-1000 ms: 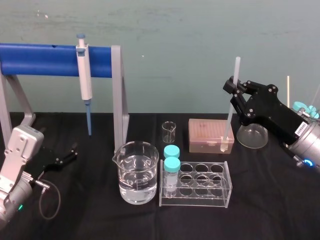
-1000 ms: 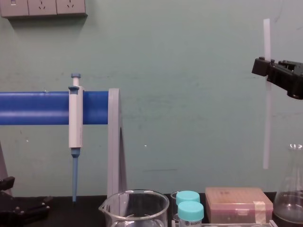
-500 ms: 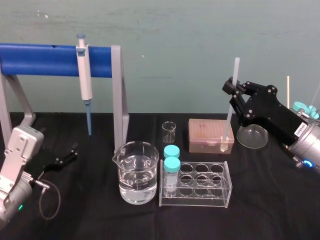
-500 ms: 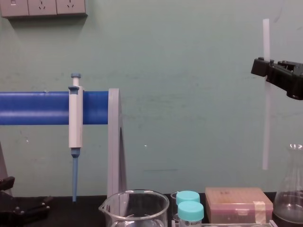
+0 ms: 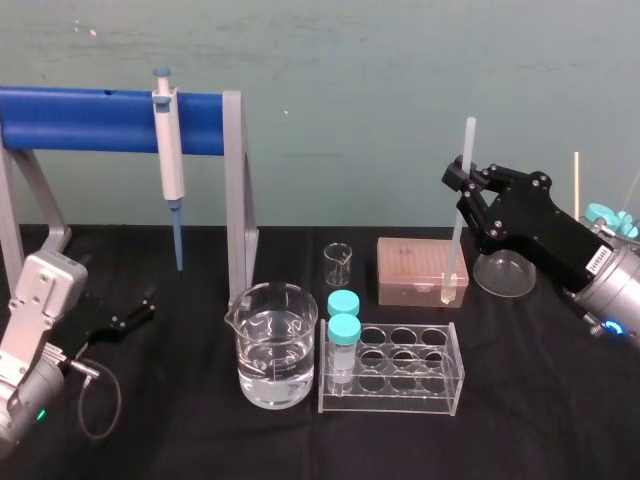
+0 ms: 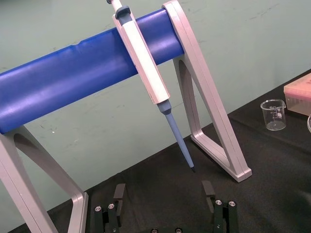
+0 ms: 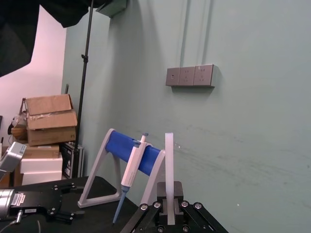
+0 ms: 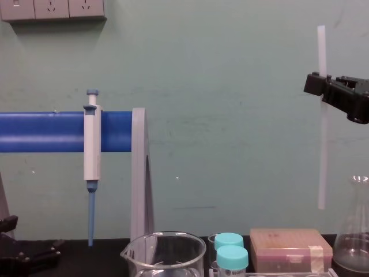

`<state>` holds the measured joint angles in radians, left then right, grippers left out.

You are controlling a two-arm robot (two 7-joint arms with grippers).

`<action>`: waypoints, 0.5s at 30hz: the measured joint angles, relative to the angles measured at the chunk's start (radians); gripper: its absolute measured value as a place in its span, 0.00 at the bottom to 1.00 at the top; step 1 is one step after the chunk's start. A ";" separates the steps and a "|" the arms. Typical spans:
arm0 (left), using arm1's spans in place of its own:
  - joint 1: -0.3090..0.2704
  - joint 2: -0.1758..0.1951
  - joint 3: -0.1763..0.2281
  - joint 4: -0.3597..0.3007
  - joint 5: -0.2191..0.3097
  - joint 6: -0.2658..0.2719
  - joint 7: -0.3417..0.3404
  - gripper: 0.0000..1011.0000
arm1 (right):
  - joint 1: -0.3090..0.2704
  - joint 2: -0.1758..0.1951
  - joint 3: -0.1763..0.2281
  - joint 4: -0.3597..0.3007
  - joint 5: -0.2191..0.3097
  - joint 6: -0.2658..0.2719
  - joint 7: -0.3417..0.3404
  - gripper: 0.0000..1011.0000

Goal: Pick up the stirring rod with one hand, then place it down.

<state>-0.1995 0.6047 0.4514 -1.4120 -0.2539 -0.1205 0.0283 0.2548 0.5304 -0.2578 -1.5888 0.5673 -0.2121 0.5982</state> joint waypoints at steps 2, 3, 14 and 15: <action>0.000 0.000 0.000 0.000 0.000 0.000 0.000 0.99 | 0.000 0.000 -0.001 0.000 0.000 0.001 0.000 0.07; 0.000 0.000 0.000 0.000 0.000 0.000 0.000 0.99 | 0.000 0.000 -0.001 0.000 0.000 0.002 0.000 0.07; 0.000 0.000 0.000 0.000 0.000 0.000 0.000 0.99 | -0.001 0.005 -0.001 -0.003 0.001 0.007 0.000 0.07; 0.000 0.000 0.000 0.000 0.000 0.000 0.000 0.99 | -0.002 0.005 -0.001 -0.003 0.001 0.007 0.000 0.07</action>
<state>-0.1996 0.6047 0.4514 -1.4120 -0.2539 -0.1205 0.0283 0.2533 0.5356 -0.2585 -1.5922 0.5685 -0.2046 0.5982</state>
